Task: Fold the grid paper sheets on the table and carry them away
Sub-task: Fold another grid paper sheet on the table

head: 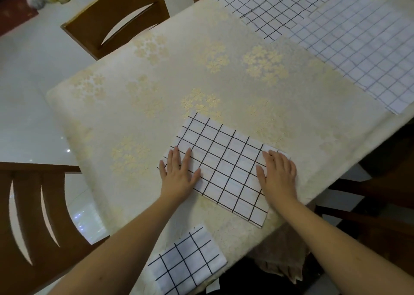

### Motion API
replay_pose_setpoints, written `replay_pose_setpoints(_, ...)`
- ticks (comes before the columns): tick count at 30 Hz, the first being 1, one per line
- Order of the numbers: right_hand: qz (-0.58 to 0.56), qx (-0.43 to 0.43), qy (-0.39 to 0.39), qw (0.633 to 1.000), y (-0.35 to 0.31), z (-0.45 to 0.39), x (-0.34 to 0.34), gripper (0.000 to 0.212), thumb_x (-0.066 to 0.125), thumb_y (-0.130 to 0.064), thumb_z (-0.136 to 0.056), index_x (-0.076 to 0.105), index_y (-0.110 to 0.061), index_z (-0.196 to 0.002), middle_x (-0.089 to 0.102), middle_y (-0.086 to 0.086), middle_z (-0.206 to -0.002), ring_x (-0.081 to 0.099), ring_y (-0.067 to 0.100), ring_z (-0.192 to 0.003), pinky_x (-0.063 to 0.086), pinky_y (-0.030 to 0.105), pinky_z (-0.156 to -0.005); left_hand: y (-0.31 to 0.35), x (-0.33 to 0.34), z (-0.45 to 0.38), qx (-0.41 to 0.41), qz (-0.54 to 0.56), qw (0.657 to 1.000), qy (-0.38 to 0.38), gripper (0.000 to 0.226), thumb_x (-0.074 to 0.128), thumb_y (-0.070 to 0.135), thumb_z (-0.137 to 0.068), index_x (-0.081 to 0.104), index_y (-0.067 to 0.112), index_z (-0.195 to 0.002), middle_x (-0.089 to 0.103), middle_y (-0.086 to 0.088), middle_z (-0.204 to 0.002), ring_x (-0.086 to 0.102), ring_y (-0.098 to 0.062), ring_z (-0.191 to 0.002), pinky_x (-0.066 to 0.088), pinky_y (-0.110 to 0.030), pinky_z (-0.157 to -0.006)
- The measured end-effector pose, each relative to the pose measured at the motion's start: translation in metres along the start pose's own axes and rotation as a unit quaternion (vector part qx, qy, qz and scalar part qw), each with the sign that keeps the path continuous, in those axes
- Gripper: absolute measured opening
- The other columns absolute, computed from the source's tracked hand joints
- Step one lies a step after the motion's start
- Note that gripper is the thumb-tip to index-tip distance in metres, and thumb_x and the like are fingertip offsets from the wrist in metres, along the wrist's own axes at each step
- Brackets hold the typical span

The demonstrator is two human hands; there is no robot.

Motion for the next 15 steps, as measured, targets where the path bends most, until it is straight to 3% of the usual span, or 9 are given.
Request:
replay_pose_setpoints(2, -0.037, -0.002, 0.039, 0.999, -0.011, -0.022, -0.01, 0.046, 0.036, -0.042, -0.099, 0.056, -0.016, -0.131, 0.056, 0.007, -0.134, 0.044, 0.028, -0.127, 0.031, 0.046, -0.105, 0.005, -0.015, 0.003, -0.02, 0.051, 0.996, 0.068, 0.065, 0.034, 0.049, -0.094, 0.02, 0.027, -0.154, 0.016, -0.013, -0.161, 0.008, -0.029, -0.15, 0.009, -0.052, -0.118)
replay_pose_setpoints(5, -0.104, 0.011, 0.024, 0.994, -0.031, -0.058, -0.022, 0.032, 0.048, -0.028, -0.098, 0.06, -0.018, -0.126, 0.057, 0.007, -0.129, 0.045, 0.029, -0.122, 0.031, 0.042, -0.101, 0.015, -0.037, 0.018, -0.04, 0.171, 0.974, 0.142, 0.045, 0.045, 0.033, -0.094, 0.05, 0.016, -0.136, 0.05, -0.011, -0.137, 0.047, -0.027, -0.127, 0.041, -0.046, -0.101)
replay_pose_setpoints(8, -0.099, 0.004, -0.036, 0.994, -0.046, -0.092, -0.026, 0.03, 0.046, -0.027, -0.1, 0.062, -0.021, -0.124, 0.056, 0.008, -0.126, 0.046, 0.03, -0.117, 0.034, 0.04, -0.097, 0.018, -0.037, 0.038, -0.17, 0.315, 0.932, 0.053, 0.022, 0.048, 0.026, -0.098, 0.062, 0.016, -0.112, 0.065, -0.004, -0.105, 0.061, -0.015, -0.088, 0.05, -0.028, -0.073)
replay_pose_setpoints(11, -0.092, 0.02, -0.095, 0.991, -0.054, -0.114, -0.025, 0.028, 0.045, -0.031, -0.099, 0.064, -0.022, -0.118, 0.057, 0.01, -0.119, 0.049, 0.032, -0.112, 0.038, 0.041, -0.094, 0.017, -0.02, 0.06, -0.281, 0.332, 0.899, -0.048, 0.021, 0.05, 0.024, -0.096, 0.068, 0.013, -0.093, 0.07, -0.002, -0.081, 0.062, -0.017, -0.067, 0.054, -0.031, -0.065)
replay_pose_setpoints(15, -0.087, 0.056, -0.135, 0.985, -0.055, -0.127, -0.019, 0.028, 0.051, -0.041, -0.096, 0.063, -0.021, -0.111, 0.059, 0.009, -0.117, 0.054, 0.033, -0.108, 0.044, 0.041, -0.093, 0.029, -0.008, 0.084, -0.344, 0.418, 0.832, -0.12, 0.023, 0.05, 0.014, -0.095, 0.07, 0.005, -0.088, 0.066, -0.002, -0.071, 0.048, -0.014, -0.05, 0.039, -0.021, -0.043)
Point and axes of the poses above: each hand's wrist, its own z-axis away from the middle knuckle, its own x-axis out of the palm, y = z × x, the point moved 3 cm from there along -z, towards the middle knuckle
